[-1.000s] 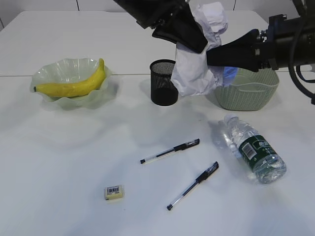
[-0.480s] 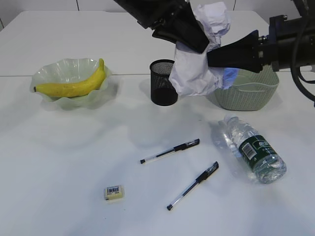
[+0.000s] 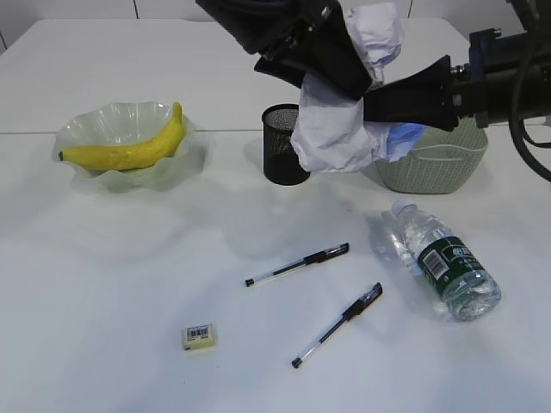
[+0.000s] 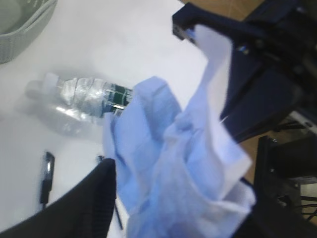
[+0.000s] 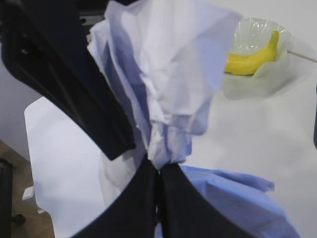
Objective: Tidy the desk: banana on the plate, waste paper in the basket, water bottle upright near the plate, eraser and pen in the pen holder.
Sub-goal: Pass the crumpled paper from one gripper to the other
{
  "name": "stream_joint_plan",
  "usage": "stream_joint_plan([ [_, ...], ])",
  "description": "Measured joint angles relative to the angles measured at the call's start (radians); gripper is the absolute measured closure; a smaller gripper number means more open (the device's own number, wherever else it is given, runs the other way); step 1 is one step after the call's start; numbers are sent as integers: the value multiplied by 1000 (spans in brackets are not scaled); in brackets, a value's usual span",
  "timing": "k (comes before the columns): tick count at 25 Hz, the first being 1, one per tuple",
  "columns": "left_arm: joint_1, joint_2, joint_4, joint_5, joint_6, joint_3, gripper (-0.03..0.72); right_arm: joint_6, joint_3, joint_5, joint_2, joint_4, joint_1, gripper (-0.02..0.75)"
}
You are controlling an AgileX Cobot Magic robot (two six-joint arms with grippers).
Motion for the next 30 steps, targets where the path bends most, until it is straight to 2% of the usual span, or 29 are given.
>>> stream_joint_plan([
  [4,-2,-11,159,0,-51,0,227,0,0,-22,0,-36,0,753],
  [10,-2,-65,398,4,-138,0,221,0,0,-61,0,-82,0,753],
  [18,-2,-132,558,10,-213,0,221,16,0,-145,0,-106,0,753],
  [30,-2,-145,856,14,-414,0,221,75,0,-372,0,-136,0,753],
])
